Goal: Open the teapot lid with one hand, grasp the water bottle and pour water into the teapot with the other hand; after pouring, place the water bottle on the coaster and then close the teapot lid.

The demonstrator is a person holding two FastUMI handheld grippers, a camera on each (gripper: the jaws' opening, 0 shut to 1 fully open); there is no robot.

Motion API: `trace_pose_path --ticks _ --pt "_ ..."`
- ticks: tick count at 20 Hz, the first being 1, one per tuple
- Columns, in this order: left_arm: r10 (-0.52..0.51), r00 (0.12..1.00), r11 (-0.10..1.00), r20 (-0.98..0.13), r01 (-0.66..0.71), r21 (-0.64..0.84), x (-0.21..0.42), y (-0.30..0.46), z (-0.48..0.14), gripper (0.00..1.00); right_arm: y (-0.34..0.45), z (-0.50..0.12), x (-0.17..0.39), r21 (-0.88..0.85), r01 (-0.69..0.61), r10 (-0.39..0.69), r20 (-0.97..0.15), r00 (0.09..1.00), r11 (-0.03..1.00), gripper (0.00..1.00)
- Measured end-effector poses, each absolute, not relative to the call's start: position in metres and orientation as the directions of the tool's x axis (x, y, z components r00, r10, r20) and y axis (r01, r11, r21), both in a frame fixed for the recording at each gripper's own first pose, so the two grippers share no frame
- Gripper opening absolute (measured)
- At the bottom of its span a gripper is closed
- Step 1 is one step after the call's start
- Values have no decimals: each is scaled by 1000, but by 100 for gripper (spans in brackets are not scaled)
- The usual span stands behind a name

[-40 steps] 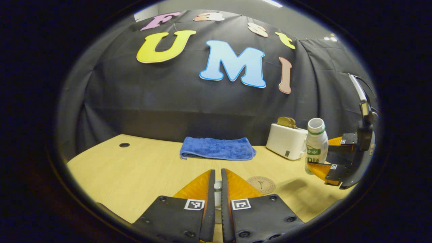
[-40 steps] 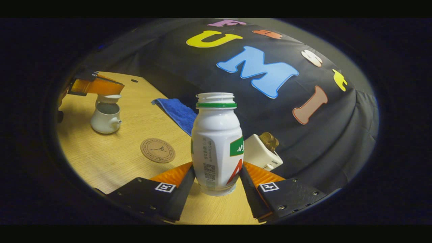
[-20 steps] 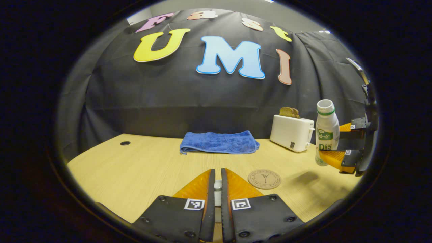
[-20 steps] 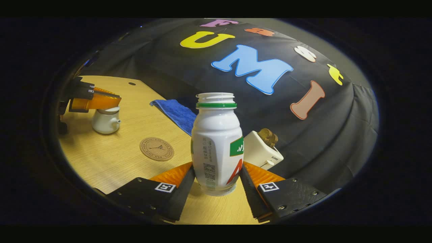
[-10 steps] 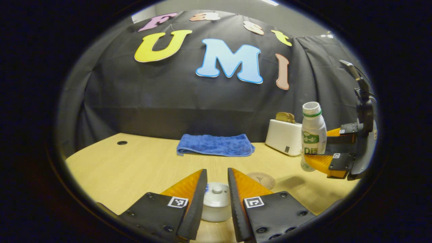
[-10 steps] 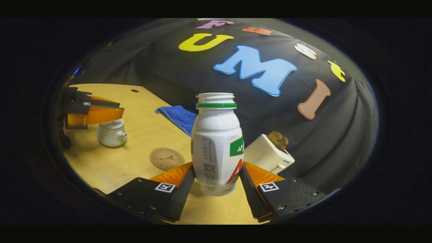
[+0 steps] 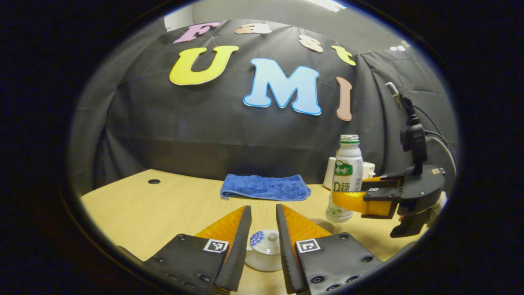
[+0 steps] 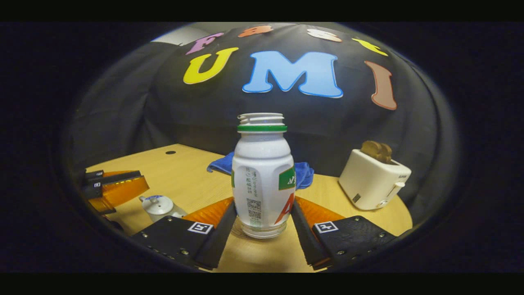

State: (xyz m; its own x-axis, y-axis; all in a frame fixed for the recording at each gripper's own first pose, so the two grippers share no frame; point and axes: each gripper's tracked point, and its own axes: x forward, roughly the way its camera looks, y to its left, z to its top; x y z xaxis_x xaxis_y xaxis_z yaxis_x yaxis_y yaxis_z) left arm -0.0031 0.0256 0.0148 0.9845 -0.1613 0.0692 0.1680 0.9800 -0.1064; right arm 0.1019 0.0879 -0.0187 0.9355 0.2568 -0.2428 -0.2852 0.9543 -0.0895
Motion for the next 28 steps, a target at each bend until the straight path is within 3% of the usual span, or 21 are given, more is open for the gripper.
trace_pose_path --ticks 5,25,28 --pt "-148 986 979 77 157 -128 -2 32 16 46 92 -28 113 5 -264 257 -244 935 965 75" --pt "-155 986 978 68 162 -132 -2 30 12 46 95 -44 115 -16 -299 285 -256 924 954 77" --pt "-159 985 977 65 167 -131 -2 28 12 46 94 -36 112 -58 -297 277 -232 932 953 90"
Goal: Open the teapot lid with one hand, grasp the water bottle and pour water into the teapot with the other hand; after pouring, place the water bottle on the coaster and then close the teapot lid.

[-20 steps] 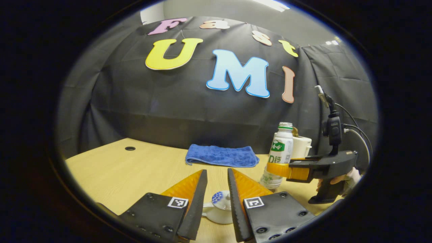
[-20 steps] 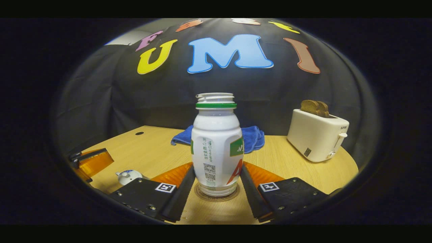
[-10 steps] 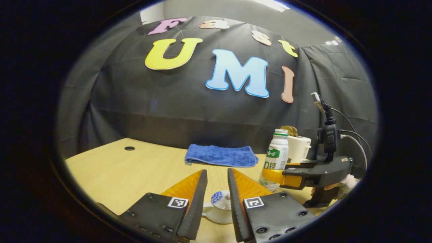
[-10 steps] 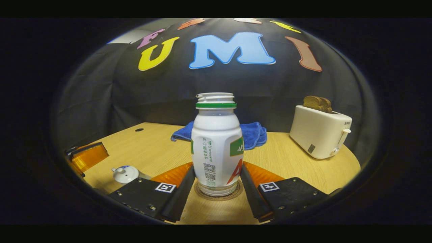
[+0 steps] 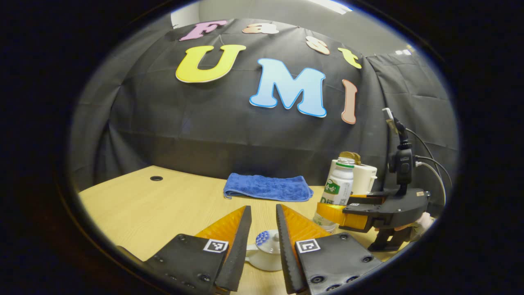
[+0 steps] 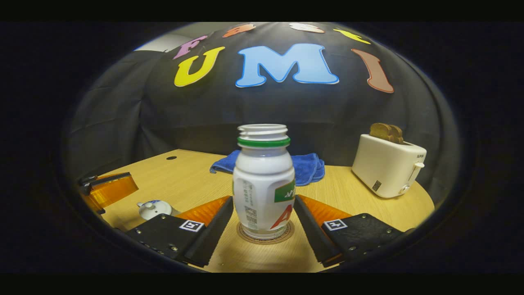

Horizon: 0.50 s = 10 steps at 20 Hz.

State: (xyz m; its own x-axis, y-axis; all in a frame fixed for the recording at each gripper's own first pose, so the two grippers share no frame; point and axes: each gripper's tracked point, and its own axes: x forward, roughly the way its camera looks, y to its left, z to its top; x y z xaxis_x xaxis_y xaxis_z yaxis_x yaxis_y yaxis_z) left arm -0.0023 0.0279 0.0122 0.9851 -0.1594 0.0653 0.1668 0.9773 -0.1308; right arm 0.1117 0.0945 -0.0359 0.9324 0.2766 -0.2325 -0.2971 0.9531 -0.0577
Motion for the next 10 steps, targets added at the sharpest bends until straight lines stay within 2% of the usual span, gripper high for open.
trace_pose_path --ticks 3,6,7,8,10 --pt "-161 984 978 71 169 -124 -4 25 13 46 92 -31 104 -67 -294 274 -216 937 953 97" --pt "-149 984 983 94 158 -96 -13 23 20 46 86 -23 92 -66 -279 264 -180 948 958 97" --pt "-140 985 984 102 150 -95 -20 22 19 46 81 -22 83 -67 -263 249 -168 954 963 94" --pt "-135 985 984 104 145 -100 -28 20 15 46 74 -18 73 -68 -240 228 -145 963 969 98" --pt "-133 987 985 87 141 -102 -45 12 2 46 60 -8 50 -73 -180 174 -89 981 981 98"
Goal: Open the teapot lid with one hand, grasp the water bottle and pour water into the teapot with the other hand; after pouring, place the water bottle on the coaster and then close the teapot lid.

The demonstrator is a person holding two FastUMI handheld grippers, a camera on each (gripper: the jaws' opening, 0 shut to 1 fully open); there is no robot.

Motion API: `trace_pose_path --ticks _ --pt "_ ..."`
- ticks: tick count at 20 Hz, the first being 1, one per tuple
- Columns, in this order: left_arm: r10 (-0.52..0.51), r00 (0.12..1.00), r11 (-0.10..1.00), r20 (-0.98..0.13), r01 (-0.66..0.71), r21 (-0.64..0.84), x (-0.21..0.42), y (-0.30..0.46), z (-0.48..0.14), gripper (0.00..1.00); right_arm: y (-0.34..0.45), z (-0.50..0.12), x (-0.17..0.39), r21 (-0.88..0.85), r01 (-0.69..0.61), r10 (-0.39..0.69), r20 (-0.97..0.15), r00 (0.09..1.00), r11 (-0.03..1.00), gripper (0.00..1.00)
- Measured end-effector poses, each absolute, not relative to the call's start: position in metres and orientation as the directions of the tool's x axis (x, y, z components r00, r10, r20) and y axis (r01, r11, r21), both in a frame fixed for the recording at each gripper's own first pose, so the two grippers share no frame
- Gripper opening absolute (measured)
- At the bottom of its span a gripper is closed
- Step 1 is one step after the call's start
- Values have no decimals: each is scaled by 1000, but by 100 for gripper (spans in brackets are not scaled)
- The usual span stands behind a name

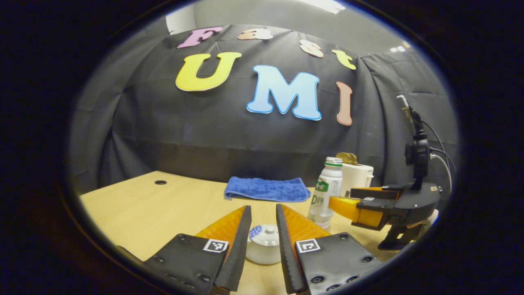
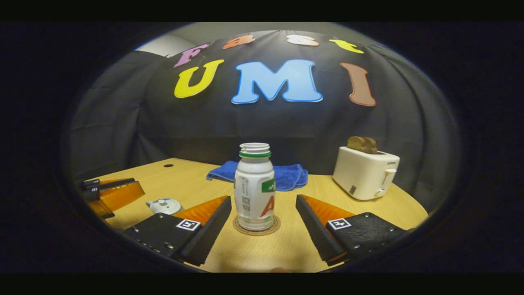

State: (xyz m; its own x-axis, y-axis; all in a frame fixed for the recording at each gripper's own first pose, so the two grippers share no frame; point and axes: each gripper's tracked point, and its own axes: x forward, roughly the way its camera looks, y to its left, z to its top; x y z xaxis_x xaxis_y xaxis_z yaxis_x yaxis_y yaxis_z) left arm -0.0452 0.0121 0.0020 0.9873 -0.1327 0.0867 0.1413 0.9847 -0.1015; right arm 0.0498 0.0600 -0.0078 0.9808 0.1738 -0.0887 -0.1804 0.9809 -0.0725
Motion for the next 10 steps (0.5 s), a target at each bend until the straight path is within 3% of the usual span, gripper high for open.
trace_pose_path --ticks 5,10 --pt "-126 986 988 108 135 -72 -86 -7 -2 46 53 -10 -11 -52 -84 84 0 996 995 97" --pt "-149 984 988 96 153 -37 -98 -30 -16 46 70 -23 -39 -87 -83 87 46 995 993 97"
